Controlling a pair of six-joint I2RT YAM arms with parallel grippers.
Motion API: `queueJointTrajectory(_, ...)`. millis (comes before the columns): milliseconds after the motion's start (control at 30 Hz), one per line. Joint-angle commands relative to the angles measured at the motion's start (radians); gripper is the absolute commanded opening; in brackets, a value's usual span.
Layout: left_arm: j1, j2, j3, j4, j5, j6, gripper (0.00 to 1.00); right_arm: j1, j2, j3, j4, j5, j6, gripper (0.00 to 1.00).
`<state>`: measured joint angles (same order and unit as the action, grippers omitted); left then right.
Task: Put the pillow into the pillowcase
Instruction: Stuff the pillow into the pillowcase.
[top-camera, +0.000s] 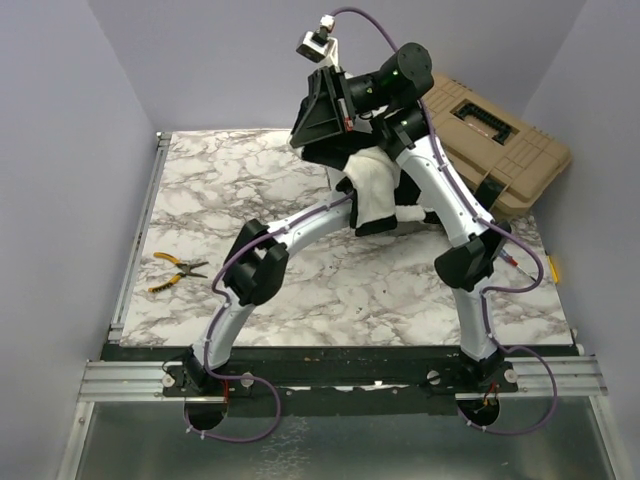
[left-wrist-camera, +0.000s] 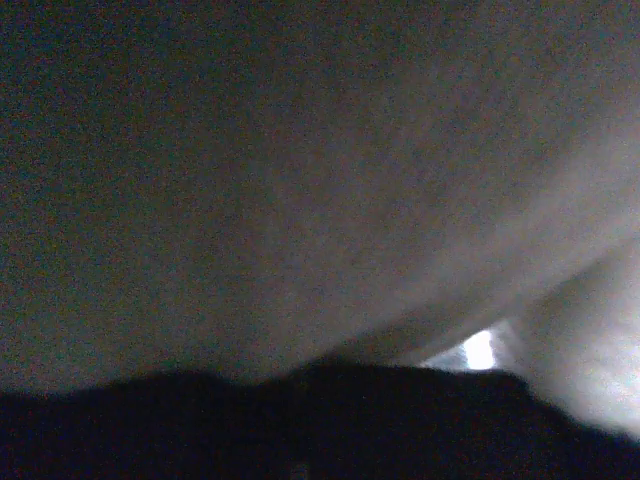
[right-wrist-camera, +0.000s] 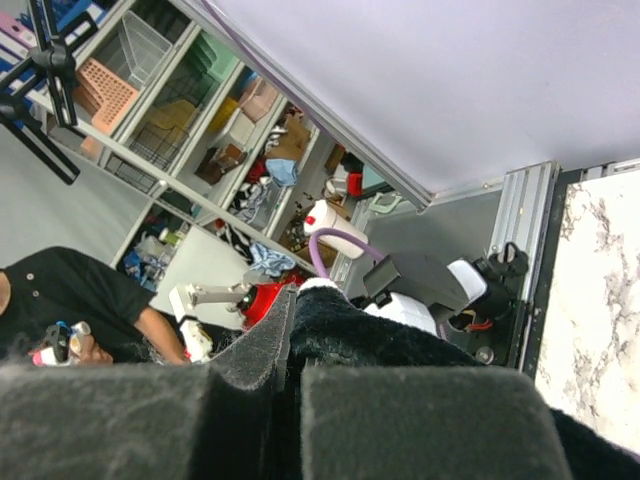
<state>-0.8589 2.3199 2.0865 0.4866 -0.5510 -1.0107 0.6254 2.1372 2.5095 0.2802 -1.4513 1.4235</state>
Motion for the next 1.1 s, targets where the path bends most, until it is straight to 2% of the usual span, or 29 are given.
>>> queueJointTrajectory(0,0.043,0.087,-0.323,-0.507,0.429,-0.033,0.00,0.386,-0.131,0.046,0.081,0.125,0.031,0.00)
queueJointTrajectory(100,0.061,-0.129,-0.498,-0.286,0.378,0.072,0.00,0.385,-0.118,0.036,0.107,0.122,0.039,0.00)
queueJointTrajectory(233,0.096,-0.436,-0.619,-0.138,0.226,0.166,0.00,0.380,-0.105,0.029,0.116,0.128,0.032,0.03)
queueJointTrajectory(367,0.149,-0.676,-0.612,-0.175,0.052,0.295,0.00,0.352,-0.109,0.012,0.105,0.152,0.008,0.03)
queueJointTrajectory(467,0.181,-0.786,-0.517,-0.284,-0.041,0.487,0.00,0.327,-0.127,-0.010,0.073,0.178,-0.026,0.02)
queueJointTrajectory(567,0.188,-0.807,-0.345,-0.410,-0.106,0.712,0.00,0.305,-0.149,-0.062,0.064,0.197,-0.051,0.01)
queueJointTrajectory(667,0.187,-0.792,-0.194,-0.495,-0.133,0.871,0.00,0.276,-0.183,-0.111,0.016,0.239,-0.105,0.01)
queueJointTrajectory(733,0.187,-0.767,-0.090,-0.600,-0.152,0.983,0.00,0.244,-0.237,-0.199,-0.013,0.291,-0.147,0.01)
queueJointTrajectory(867,0.188,-0.740,-0.003,-0.723,-0.108,1.154,0.00,0.159,-0.422,-0.537,-0.023,0.410,-0.197,0.02)
queueJointTrajectory(967,0.193,-0.719,0.003,-0.847,0.005,1.194,0.00,0.100,-0.562,-0.804,-0.005,0.482,-0.200,0.02)
queueJointTrajectory(1067,0.195,-0.682,0.000,-1.010,0.104,1.195,0.00,0.051,-0.689,-0.993,-0.067,0.568,-0.227,0.02)
